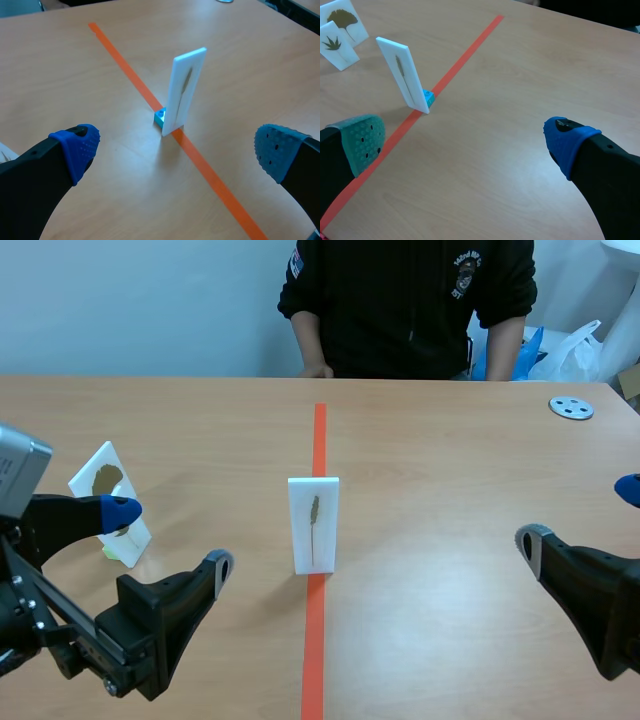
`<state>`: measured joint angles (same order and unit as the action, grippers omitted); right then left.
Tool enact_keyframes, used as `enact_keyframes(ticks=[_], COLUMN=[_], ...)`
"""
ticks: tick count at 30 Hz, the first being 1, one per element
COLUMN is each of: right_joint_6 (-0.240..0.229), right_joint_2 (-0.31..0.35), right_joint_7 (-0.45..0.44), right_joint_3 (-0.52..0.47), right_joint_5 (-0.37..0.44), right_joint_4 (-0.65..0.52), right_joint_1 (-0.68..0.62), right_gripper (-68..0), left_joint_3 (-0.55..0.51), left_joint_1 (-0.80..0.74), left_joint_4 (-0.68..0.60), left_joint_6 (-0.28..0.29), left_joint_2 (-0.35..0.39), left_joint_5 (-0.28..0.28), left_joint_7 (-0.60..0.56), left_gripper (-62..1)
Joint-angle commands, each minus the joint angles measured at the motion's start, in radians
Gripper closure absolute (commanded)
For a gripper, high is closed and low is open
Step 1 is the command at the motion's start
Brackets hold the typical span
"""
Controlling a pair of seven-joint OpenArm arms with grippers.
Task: Sort the leaf by its shape. The table is split by an orange tape line. A compound leaf with several leaflets goes to the left side, a simple leaf with one blade goes to the right side. Return to the home posture when a red brick is placed on the table.
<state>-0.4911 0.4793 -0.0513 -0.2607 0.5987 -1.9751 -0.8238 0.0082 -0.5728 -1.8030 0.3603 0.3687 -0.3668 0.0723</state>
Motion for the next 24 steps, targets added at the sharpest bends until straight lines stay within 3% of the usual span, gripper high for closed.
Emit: enact_keyframes(ticks=[1,6,16,22,24], right_joint_6=[0.000,0.000,0.001,0.005,0.005], right_joint_2=[0.008,0.008,0.008,0.008,0.008], right_joint_7=[-0.013,-0.011,-0.010,-0.010,-0.010], right_joint_3=[-0.008,-0.008,-0.008,-0.008,-0.008], right_joint_5=[0.008,0.008,0.007,0.007,0.007], right_joint_4=[-0.011,-0.011,-0.011,-0.011,-0.011], right_joint_1=[0.012,0.012,0.012,0.012,0.012], right_gripper=[-67.9,-67.9,-67.9,-67.9,-67.9], left_joint_3=[0.012,0.062,0.179,0.205,0.217], left_joint_1=[0.022,0.099,0.281,0.386,0.416], left_joint_4=[0.018,0.121,0.366,0.534,0.578], left_joint_6=[0.003,0.029,0.019,0.020,0.021], left_joint_2=[-0.002,-0.003,-0.024,-0.058,-0.069], left_joint_5=[-0.006,0.002,0.164,0.182,0.211], left_joint_7=[-0.032,-0.082,-0.191,-0.264,-0.289], left_gripper=[-62.3,-62.3,-62.3,-62.3,-62.3])
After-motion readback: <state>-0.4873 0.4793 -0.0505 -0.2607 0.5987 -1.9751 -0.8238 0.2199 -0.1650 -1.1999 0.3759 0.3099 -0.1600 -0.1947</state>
